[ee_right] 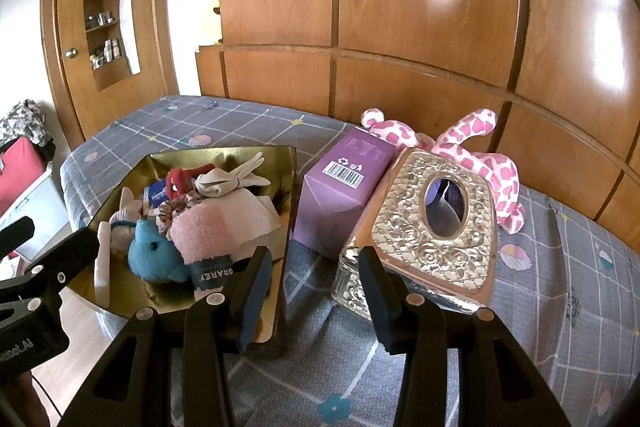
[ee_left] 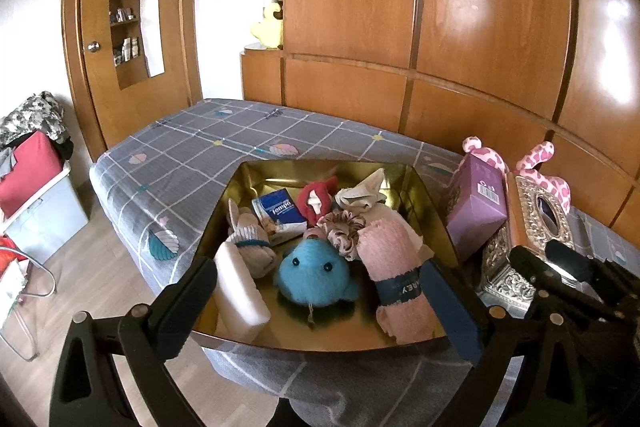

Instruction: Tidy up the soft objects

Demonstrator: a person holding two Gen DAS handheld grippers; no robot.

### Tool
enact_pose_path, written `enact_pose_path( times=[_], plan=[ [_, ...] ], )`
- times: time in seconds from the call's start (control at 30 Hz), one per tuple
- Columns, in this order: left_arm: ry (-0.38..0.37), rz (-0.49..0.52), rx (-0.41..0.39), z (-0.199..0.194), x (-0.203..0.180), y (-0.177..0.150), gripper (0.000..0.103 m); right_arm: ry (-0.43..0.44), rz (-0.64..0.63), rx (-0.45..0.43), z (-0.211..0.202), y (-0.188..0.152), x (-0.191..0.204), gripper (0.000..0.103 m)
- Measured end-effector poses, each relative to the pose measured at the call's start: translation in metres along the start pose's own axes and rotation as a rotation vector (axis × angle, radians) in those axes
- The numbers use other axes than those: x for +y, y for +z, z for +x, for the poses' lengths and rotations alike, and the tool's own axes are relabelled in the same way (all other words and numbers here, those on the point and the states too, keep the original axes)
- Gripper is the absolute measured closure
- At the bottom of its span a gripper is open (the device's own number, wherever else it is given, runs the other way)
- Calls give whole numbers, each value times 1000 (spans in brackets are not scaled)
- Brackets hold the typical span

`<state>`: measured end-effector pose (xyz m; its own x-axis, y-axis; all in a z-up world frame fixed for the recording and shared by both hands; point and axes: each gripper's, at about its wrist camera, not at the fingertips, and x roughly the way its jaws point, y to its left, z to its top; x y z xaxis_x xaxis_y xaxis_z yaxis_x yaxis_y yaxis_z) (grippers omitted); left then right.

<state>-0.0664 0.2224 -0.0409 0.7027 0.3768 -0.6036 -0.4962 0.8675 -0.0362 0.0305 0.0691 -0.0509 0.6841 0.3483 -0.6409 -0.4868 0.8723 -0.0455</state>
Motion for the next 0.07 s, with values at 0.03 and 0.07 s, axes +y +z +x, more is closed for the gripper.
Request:
enact_pose_path(
  times=[0.03, 0.07],
  plan=[
    [-5, 1, 4, 1, 0, 0, 1, -1, 6, -8, -1, 1, -1, 58],
    [-12, 5, 10, 1, 0, 0, 0, -2, 12, -18, -3, 2, -3, 58]
  ],
)
